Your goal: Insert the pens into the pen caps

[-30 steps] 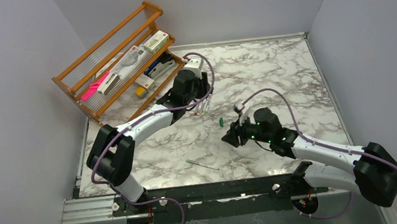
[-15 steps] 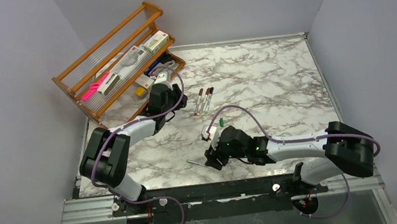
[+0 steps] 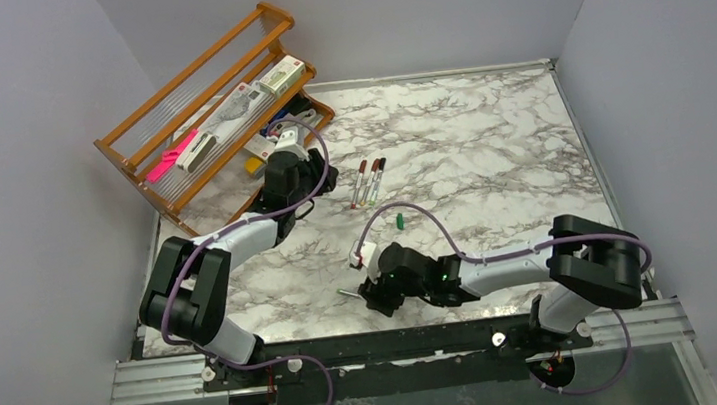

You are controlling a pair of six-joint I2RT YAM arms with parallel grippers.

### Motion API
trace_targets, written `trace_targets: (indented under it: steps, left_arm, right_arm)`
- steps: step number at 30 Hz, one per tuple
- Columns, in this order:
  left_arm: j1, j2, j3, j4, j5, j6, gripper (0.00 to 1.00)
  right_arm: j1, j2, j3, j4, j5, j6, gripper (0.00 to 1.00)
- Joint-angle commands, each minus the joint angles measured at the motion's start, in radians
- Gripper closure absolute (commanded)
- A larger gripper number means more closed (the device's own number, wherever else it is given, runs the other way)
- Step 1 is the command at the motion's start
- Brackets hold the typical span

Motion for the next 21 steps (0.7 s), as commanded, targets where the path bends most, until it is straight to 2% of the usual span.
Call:
trace_targets:
  steps: [1,11,16,21]
  left_arm:
    - [0.008,-0.029,-0.012,0.032,0.032,0.005,0.52]
    - [0.012,-0.032,-0.016,0.043,0.052,-0.003,0.51]
    - [0.014,-0.036,-0.016,0.044,0.059,-0.007,0.51]
    - [0.015,-0.04,0.0,0.043,0.124,-0.043,0.5]
  right_arm:
    - [0.025,0.031,0.025,-0.023,0.084,0.009,0.48]
    - [0.113,0.139,0.115,-0.153,0.261,-0.014,0.72]
    - [0.115,0.116,0.106,-0.147,0.295,0.031,0.98]
    - [0.115,0.055,0.088,-0.145,0.355,0.037,0.99]
